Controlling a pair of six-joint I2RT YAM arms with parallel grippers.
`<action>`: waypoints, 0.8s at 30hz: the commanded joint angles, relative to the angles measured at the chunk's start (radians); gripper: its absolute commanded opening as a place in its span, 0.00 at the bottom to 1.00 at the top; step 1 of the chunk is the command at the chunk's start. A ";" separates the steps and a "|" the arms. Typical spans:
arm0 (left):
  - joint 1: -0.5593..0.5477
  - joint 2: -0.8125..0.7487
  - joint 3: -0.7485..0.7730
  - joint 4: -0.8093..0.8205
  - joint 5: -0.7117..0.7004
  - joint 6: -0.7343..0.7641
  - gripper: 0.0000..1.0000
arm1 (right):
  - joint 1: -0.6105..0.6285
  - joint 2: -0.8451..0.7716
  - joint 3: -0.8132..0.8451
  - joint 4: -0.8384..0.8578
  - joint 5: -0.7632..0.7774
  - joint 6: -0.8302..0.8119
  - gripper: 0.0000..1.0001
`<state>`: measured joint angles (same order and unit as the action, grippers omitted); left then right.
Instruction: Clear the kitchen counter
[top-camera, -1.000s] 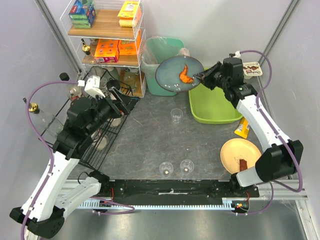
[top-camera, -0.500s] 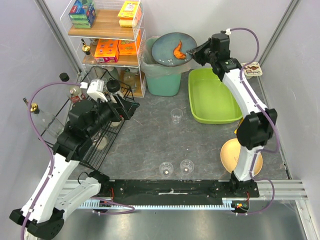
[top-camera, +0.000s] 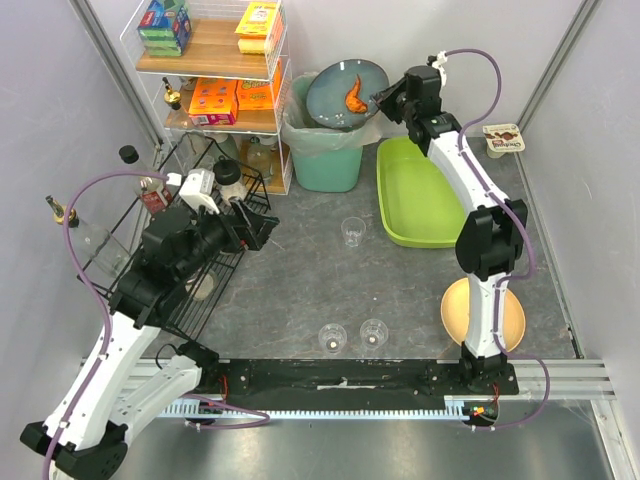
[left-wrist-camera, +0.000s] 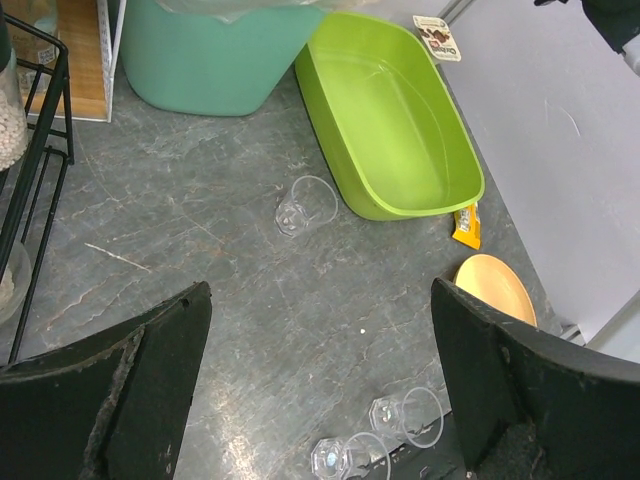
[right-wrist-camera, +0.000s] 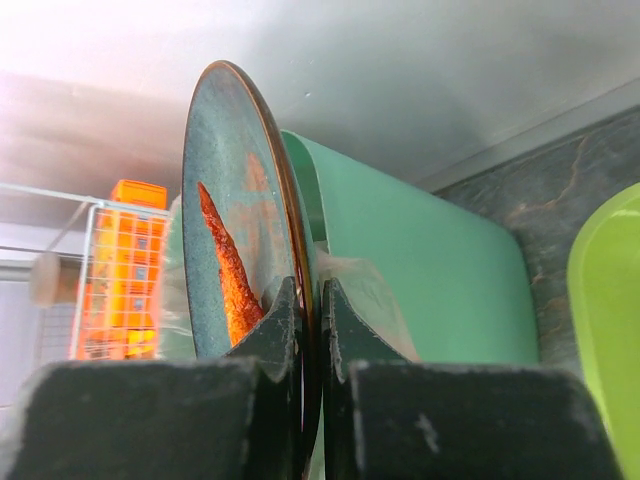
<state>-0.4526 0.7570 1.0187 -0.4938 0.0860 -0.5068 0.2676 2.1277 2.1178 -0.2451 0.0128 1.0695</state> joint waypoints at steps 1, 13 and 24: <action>0.002 -0.030 -0.015 0.026 0.021 0.040 0.95 | 0.033 -0.054 0.143 0.247 0.081 -0.147 0.00; 0.003 -0.056 -0.014 0.006 0.015 0.093 0.95 | 0.120 -0.049 0.214 0.357 0.151 -0.696 0.00; 0.003 -0.051 -0.009 -0.002 0.024 0.091 0.96 | 0.134 -0.110 0.267 0.351 0.282 -0.829 0.00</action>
<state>-0.4526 0.7090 0.9909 -0.5011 0.0891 -0.4545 0.4114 2.1330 2.2658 -0.1085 0.2192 0.2642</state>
